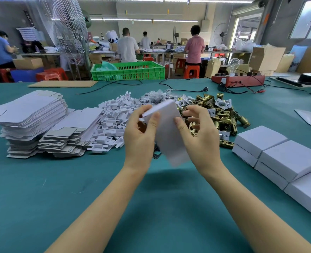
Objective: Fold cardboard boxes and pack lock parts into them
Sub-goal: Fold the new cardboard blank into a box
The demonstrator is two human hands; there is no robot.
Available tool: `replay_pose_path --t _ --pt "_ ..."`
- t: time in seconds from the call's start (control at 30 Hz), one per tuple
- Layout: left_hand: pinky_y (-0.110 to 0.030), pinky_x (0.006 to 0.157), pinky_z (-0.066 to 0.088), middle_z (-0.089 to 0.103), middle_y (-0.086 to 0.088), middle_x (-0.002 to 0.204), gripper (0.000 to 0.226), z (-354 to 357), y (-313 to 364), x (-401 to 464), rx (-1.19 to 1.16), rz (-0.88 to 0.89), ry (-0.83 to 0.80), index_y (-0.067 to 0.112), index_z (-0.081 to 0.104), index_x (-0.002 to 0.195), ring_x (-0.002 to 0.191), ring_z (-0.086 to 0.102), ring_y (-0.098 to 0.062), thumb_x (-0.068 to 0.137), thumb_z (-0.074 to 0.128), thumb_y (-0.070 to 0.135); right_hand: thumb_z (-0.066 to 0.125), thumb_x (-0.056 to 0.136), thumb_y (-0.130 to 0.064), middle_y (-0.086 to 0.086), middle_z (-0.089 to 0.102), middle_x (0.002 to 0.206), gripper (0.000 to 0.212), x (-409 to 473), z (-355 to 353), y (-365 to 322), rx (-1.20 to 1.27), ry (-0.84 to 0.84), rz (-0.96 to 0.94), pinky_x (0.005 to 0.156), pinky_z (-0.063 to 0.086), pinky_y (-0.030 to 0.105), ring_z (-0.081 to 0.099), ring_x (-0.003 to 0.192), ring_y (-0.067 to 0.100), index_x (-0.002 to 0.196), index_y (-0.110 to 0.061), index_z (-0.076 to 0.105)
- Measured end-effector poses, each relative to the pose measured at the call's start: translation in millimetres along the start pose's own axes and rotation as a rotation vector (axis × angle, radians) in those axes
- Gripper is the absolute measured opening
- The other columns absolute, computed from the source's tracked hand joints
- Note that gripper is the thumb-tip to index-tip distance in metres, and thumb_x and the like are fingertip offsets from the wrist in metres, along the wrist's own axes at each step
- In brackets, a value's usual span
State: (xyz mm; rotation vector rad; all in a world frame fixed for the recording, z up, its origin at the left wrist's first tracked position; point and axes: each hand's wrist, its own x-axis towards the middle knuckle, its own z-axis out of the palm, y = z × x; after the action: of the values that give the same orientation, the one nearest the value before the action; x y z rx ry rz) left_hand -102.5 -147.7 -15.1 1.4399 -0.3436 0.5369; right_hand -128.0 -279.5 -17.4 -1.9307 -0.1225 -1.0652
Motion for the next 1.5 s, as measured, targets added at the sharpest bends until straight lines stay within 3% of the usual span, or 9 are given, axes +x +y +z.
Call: replay_pose_path --t 0.1,0.27,0.4,0.53,0.67,0.77,1.0,1.4,1.5 --pt "-0.017 0.077 0.047 0.058 0.017 0.108 0.03 0.1 -6.5 0.9 0.076 0.045 0.129 0.018 0.056 0.125 0.085 0.053 0.001 0.096 0.063 0.021 0.061 0.089 -0.044 -0.002 0.054 0.08 0.034 -1.9 -0.1 3.5 -0.134 0.069 0.004 0.067 0.037 0.016 0.05 0.074 0.011 0.1 -0.013 0.055" --pt "-0.018 0.091 0.042 0.051 -0.006 0.114 0.039 0.2 -27.1 -11.4 0.456 0.583 -0.016 0.006 0.058 0.114 0.103 0.052 -0.019 0.079 0.073 -0.005 0.038 0.082 -0.075 0.006 0.068 0.079 0.069 9.6 1.6 -0.2 0.519 -0.233 0.757 0.049 0.05 0.026 0.067 0.057 0.016 0.111 -0.015 0.057" --pt "-0.024 0.079 0.052 0.039 -0.004 0.122 0.046 1.8 -45.5 -22.8 0.54 0.71 -0.246 0.021 0.05 0.106 0.095 0.059 -0.028 0.078 0.073 -0.008 0.051 0.091 -0.054 0.008 0.073 0.102 0.047 15.1 -4.7 12.2 0.742 -0.229 0.886 0.074 0.059 0.043 0.071 0.085 0.023 0.116 -0.015 0.06" --pt "-0.021 0.084 0.047 0.037 0.001 0.129 0.05 -1.1 -54.3 -24.4 0.505 0.529 -0.384 0.022 0.047 0.112 0.11 0.053 -0.016 0.074 0.078 0.01 0.055 0.096 -0.029 0.01 0.068 0.116 0.033 11.8 -5.3 24.4 0.649 -0.262 0.756 0.086 0.055 0.044 0.067 0.1 0.025 0.122 -0.008 0.056" --pt "-0.012 0.087 0.047 0.056 0.019 0.119 0.059 -3.0 -50.0 -21.7 0.172 -0.039 -0.42 0.044 0.037 0.125 0.101 0.061 0.005 0.078 0.072 0.037 0.056 0.093 -0.026 0.008 0.067 0.118 0.033 5.6 -2.2 29.7 0.651 -0.367 0.592 0.089 0.055 0.041 0.065 0.106 0.022 0.124 -0.015 0.054" --pt "-0.016 0.082 0.052 0.068 0.013 0.111 0.042 -6.1 -55.8 -14.8 -0.011 -0.227 -0.371 0.033 0.052 0.12 0.101 0.066 -0.001 0.086 0.074 0.024 0.059 0.085 -0.032 0.005 0.065 0.121 0.043 0.4 0.7 35.0 0.617 -0.537 0.511 0.09 0.055 0.037 0.064 0.109 0.021 0.126 -0.019 0.053" --pt "-0.02 0.081 0.054 0.07 0.012 0.102 0.039 -12.8 -61.9 -8.2 0.038 -0.27 -0.332 0.026 0.056 0.104 0.094 0.066 0.001 0.078 0.082 0.014 0.063 0.08 -0.037 -0.003 0.065 0.119 0.04 -4.3 3.7 45.3 0.422 -0.557 0.395 0.086 0.053 0.026 0.063 0.106 0.013 0.119 -0.031 0.054" --pt "-0.018 0.079 0.052 0.071 0.017 0.101 0.046 -19.7 -67.1 -4.3 0.117 -0.242 -0.409 0.041 0.06 0.105 0.096 0.066 -0.002 0.069 0.084 0.027 0.057 0.094 -0.009 0.009 0.065 0.122 0.031 -7.7 6.2 54.8 0.515 -0.632 0.461 0.098 0.049 0.03 0.061 0.114 0.018 0.124 -0.011 0.053" --pt "-0.017 0.075 0.052 0.069 0.018 0.099 0.04 -20.9 -68.2 -3.7 0.187 -0.213 -0.314 0.042 0.058 0.1 0.091 0.065 0.004 0.077 0.083 0.021 0.064 0.091 -0.014 0.008 0.07 0.105 0.016 -4.2 2.0 59.3 0.422 -0.464 0.484 0.09 0.054 0.034 0.067 0.099 0.019 0.106 -0.016 0.063"
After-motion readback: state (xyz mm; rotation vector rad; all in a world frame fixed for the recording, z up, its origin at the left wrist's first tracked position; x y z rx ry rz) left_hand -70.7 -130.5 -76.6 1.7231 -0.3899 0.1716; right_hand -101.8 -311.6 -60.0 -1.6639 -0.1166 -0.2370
